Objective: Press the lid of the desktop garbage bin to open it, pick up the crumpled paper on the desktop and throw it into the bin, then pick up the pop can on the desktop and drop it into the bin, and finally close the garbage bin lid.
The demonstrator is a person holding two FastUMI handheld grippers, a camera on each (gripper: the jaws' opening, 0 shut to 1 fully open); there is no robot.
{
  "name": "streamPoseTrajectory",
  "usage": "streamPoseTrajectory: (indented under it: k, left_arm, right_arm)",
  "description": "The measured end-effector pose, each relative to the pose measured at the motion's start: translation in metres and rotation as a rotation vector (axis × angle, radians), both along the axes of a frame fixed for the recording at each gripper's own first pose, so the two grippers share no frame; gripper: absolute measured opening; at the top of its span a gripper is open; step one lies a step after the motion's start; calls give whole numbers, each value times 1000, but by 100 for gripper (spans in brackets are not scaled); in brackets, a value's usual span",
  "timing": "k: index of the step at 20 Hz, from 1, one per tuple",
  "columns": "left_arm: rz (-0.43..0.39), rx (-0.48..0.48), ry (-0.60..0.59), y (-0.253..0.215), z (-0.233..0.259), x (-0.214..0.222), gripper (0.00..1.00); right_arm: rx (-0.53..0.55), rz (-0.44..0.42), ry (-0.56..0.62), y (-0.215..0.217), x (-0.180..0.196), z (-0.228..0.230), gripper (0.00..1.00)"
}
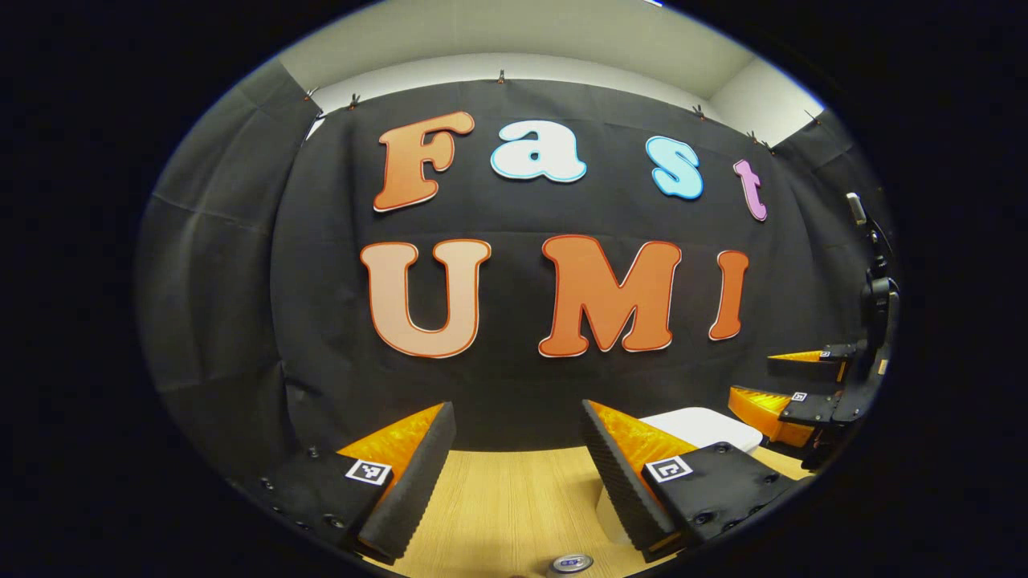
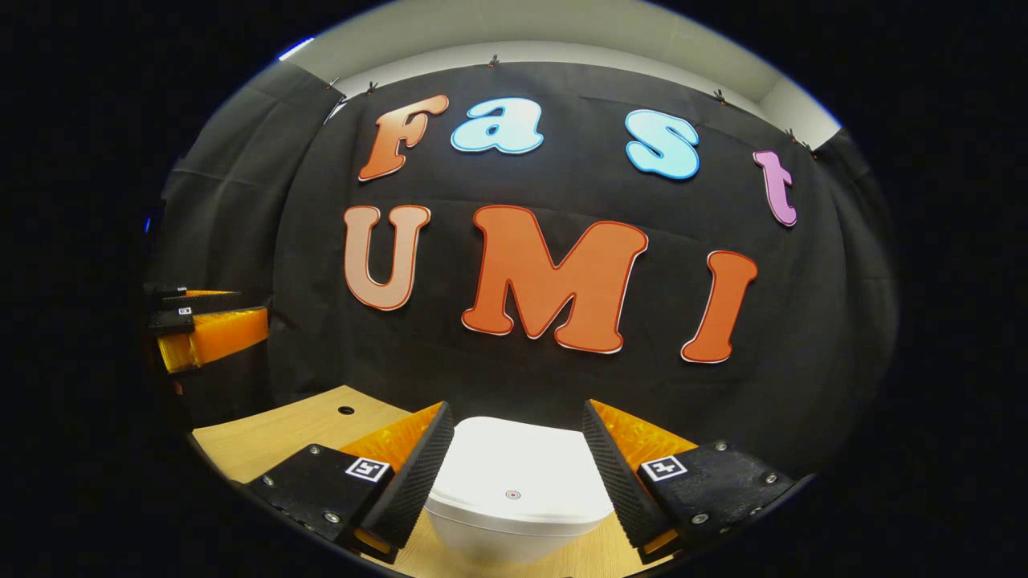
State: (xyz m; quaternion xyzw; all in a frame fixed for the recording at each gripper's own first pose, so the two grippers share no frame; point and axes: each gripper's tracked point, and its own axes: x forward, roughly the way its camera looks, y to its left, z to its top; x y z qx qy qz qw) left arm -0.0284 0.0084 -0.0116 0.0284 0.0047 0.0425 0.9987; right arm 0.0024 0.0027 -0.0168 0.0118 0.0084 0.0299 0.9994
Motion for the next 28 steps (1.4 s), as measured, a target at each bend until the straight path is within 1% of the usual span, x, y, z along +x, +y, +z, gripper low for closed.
streamPoseTrajectory:
  k: [5,6,7,13,14,15,17,18,19,20,21,22,23,24,25,26,27,28]
  left_arm:
    - [9,31,0,-3,2,-10,100]
    - [11,33,1,-4,2,-12,99]
    - [12,35,4,-5,1,-15,100]
    - [18,56,23,-8,-4,-29,100]
    - [19,57,26,-9,-4,-31,99]
    - [22,58,31,-9,-6,-33,100]
    - [28,61,43,-9,-10,-37,99]
    - [30,63,47,-8,-11,-38,99]
    - [35,66,52,-7,-12,-40,99]
    - [39,68,55,-7,-13,-42,100]
    - [45,69,60,-6,-15,-44,100]
    - [52,68,64,-4,-17,-46,99]
    - [57,66,67,-3,-18,-49,100]
    - [64,65,71,-2,-19,-50,100]
    - [72,66,73,1,-19,-52,99]
    - [80,68,73,3,-18,-53,100]
    - [88,70,72,6,-18,-56,100]
    - [96,71,72,7,-18,-58,100]
  right_arm:
    - [6,-6,-15,-8,-1,6,98]
    - [8,-7,-15,-9,-1,6,98]
    - [9,-9,-14,-12,-2,6,98]
    - [4,-8,4,-18,-9,-3,97]
    - [6,-7,6,-19,-10,-3,95]
    - [10,-1,9,-18,-10,-5,95]
    - [16,16,22,-17,-11,-8,89]
    - [18,29,30,-15,-10,-11,86]
    - [19,42,39,-13,-9,-11,75]
    - [16,62,52,-9,-8,-14,60]
    - [10,78,62,-7,-7,-16,59]
    - [1,89,70,-6,-6,-18,48]
    - [-11,93,75,-6,-4,-19,46]
    - [-23,93,81,-6,-4,-20,29]
    - [-33,92,93,-7,-1,-22,23]
    - [-37,97,113,-8,1,-26,12]
    - [-28,122,136,-4,1,-29,6]
    - [-24,179,158,7,-2,-32,1]
